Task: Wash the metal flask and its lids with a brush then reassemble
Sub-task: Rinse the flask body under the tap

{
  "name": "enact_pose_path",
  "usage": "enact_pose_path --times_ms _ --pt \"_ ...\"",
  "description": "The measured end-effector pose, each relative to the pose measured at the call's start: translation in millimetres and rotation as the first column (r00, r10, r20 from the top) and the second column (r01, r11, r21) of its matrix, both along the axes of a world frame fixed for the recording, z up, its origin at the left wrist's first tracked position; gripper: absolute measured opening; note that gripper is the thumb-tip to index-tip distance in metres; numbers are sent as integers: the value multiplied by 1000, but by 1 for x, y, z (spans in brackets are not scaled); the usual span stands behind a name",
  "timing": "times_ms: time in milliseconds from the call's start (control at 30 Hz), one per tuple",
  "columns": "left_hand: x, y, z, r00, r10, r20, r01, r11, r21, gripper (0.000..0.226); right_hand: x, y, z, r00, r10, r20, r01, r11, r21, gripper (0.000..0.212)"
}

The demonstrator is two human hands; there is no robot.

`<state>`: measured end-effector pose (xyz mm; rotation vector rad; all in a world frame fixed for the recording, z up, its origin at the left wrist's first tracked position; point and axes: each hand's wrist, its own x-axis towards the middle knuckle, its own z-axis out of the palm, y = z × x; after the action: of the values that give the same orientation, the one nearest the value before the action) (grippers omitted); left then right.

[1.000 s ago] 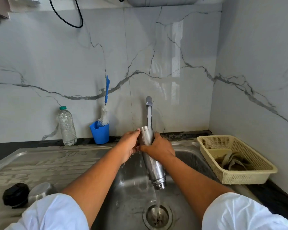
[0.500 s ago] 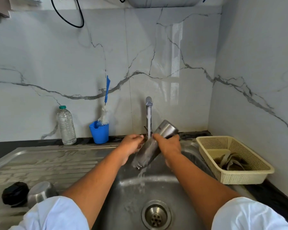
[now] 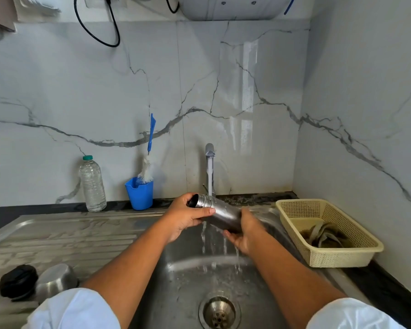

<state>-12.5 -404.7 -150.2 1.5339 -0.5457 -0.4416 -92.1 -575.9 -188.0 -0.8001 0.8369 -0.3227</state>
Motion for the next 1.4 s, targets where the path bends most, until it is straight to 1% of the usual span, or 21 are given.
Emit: enact_pose_path --times_ms 33,100,133,167,233,300,333,367,400,467,533,633,700,767,900,967,1067,1167,1267,1333,1400 --pt "-1 -1 0 1000 24 -4 -24 1000 -10 68 2 2 -2 998 49 -32 -50 998 -33 42" --pt "-3 -4 0 997 75 16 -75 997 -1 65 7 4 -7 967 150 -207 -204 941 -269 34" --pt "-5 -6 0 994 98 42 -99 995 20 59 7 8 -6 932 174 -319 -305 853 -424 34" --pt "-7 -8 0 991 117 72 -120 992 42 52 8 12 -7 893 184 -411 -405 727 -555 36" --pt "-9 -12 1 983 136 122 -146 987 73 41 4 25 -3 838 228 -495 -538 494 -683 48" --pt "-11 -16 4 980 133 145 -147 985 95 38 -1 36 0 822 202 -533 -569 331 -752 79" --pt "-11 -18 6 980 124 157 -144 982 119 38 -4 39 3 840 168 -517 -543 267 -796 89" --pt "-11 -20 7 979 116 166 -140 980 139 37 -4 39 3 864 157 -479 -503 226 -834 90" --pt "-10 -22 8 980 105 167 -131 980 151 37 -4 39 5 885 163 -436 -463 207 -862 84" --pt "-7 -24 9 986 78 151 -102 981 162 35 -4 37 9 905 177 -386 -419 225 -880 67" --pt "1 -24 9 992 37 121 -57 985 161 33 -2 35 9 910 154 -384 -411 225 -884 63" --pt "24 -28 6 993 101 57 -106 991 83 35 2 31 9 911 137 -388 -411 277 -868 68" --pt "42 -36 5 974 205 91 -216 968 129 38 4 30 5 902 140 -409 -433 288 -854 73" --pt "56 -46 4 964 234 124 -256 944 207 44 6 29 1 893 156 -422 -450 282 -847 73" --pt "68 -62 5 987 140 75 -154 956 248 23 10 28 -5 880 178 -440 -473 248 -845 70" --pt "70 -69 5 995 93 48 -101 972 214 28 10 25 -6 881 172 -440 -471 232 -851 71" --pt "68 -73 3 996 39 80 -55 978 201 38 8 21 -5 877 162 -452 -477 195 -857 71" --pt "71 -74 3 990 -53 129 19 967 253 64 6 19 -3 853 115 -508 -520 114 -847 74" --pt "66 -66 8 981 -108 159 54 948 314 73 6 24 -2 814 56 -578 -579 3 -815 76" --pt "61 -57 11 971 -114 212 25 924 381 68 4 30 -2 779 -16 -627 -622 -144 -770 78" --pt "60 -45 8 960 -113 256 -14 894 447 59 0 38 -2 733 -99 -673 -661 -334 -672 83"
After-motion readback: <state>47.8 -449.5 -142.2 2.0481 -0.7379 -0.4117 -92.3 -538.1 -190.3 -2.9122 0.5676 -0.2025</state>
